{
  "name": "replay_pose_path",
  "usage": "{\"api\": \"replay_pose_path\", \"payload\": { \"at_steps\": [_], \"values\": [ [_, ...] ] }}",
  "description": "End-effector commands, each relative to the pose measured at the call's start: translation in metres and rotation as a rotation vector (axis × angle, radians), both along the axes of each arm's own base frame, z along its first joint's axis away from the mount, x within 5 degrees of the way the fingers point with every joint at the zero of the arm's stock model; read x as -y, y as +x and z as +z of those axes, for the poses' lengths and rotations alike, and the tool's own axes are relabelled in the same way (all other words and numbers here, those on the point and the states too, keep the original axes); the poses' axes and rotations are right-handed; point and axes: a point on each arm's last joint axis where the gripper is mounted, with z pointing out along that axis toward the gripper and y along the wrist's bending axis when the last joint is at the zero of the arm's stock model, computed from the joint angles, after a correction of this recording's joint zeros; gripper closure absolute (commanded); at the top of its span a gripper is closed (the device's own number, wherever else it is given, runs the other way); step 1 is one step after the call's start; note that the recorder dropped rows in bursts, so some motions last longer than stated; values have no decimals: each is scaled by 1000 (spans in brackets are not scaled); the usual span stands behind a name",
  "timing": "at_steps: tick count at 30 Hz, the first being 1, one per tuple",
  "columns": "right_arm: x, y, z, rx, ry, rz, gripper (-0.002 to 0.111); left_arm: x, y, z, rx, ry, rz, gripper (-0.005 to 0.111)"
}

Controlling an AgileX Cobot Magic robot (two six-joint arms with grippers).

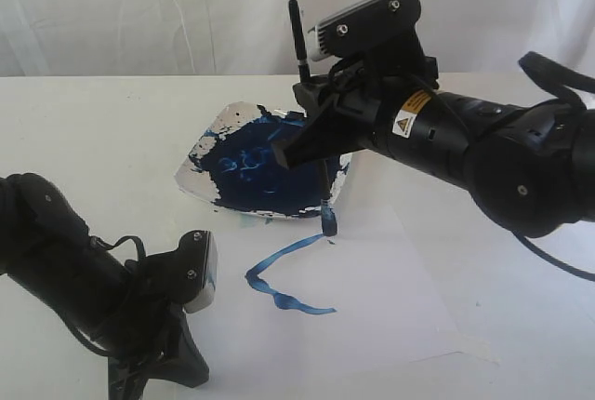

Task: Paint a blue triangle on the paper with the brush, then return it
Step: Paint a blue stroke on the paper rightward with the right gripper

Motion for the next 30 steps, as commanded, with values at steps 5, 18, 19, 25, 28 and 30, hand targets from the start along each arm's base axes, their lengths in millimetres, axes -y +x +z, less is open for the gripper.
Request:
{"api": "replay_pose_path", "payload": {
  "at_steps": [5,18,19,25,28,30],
  "values": [
    [-1,4,-6,-2,-5,-7,108,2,-4,1,-26,-11,-11,107],
    [7,-3,-1,-102,-15,-28,108,2,-4,1,-26,-11,-11,107],
    [8,-4,0,-106,-19,-28,108,2,-4,1,-26,-11,-11,107],
    [10,-7,3,-132,-28,-32,108,2,-4,1,-26,-11,-11,107],
    [11,-8,3,-161,-12,-42,108,2,-4,1,-26,-11,-11,107],
    [11,-8,3,-170,-11,-45,108,2,-4,1,-26,-11,-11,107]
  ]
}}
